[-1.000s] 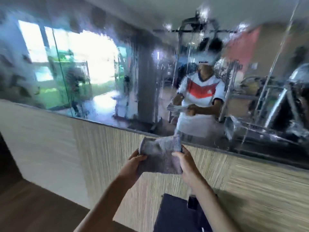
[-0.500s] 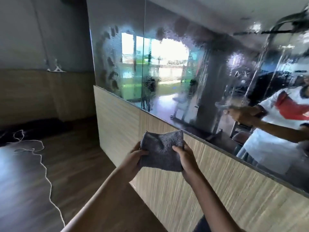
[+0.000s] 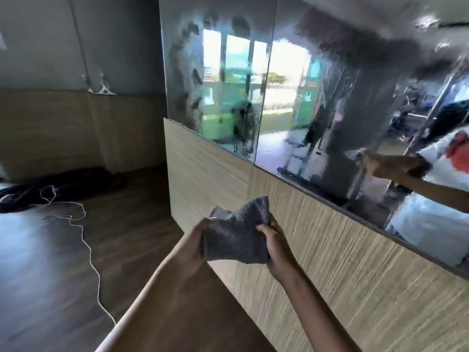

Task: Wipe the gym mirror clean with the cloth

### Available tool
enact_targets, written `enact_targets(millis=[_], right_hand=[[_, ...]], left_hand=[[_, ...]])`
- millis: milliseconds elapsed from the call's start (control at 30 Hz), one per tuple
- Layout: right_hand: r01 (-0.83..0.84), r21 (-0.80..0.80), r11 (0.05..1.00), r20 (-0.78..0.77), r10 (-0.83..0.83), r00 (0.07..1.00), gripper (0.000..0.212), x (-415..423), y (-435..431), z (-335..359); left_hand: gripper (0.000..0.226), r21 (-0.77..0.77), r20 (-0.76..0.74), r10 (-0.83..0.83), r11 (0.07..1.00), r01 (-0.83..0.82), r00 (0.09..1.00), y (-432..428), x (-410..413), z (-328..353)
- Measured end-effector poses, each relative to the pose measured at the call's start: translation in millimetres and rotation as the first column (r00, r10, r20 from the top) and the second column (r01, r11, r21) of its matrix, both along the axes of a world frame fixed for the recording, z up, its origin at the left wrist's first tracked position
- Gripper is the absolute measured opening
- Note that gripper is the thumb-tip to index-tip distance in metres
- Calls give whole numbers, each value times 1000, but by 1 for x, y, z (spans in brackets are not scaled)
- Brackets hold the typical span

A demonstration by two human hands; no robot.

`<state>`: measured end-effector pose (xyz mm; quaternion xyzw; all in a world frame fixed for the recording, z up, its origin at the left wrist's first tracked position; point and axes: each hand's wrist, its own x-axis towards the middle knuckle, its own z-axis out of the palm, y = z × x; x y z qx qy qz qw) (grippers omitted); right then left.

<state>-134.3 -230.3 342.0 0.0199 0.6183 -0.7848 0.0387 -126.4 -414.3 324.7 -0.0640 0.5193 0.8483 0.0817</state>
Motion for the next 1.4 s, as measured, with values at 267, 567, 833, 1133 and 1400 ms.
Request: enact_targets(millis=[267,567,833,1133,1400], right_hand=[[93,346,934,-196,-26,980,24,-74,-62,-21],[155,364,918,-388,-2,921,26,-244,-106,-25],[244,389,888,-544,7,839,13,-415,-129,19],[484,308,819,-731,-122,671,47,-535,-174,48],[818,-27,574,-909,-354,218,38,-609,-225,80]], left_hand=[[21,-64,-52,163,984,-166,985,-49,-66,-15],[22,-62,-155,173,981,-184,973,-90,-219,0],[17,-137,-294,235,949,-284,926,-114,-388,47],[18,-157,-409,159,958,-240,898,-157,-549,68],[30,-140,-641,-99,990,11,761,-189,-682,108]])
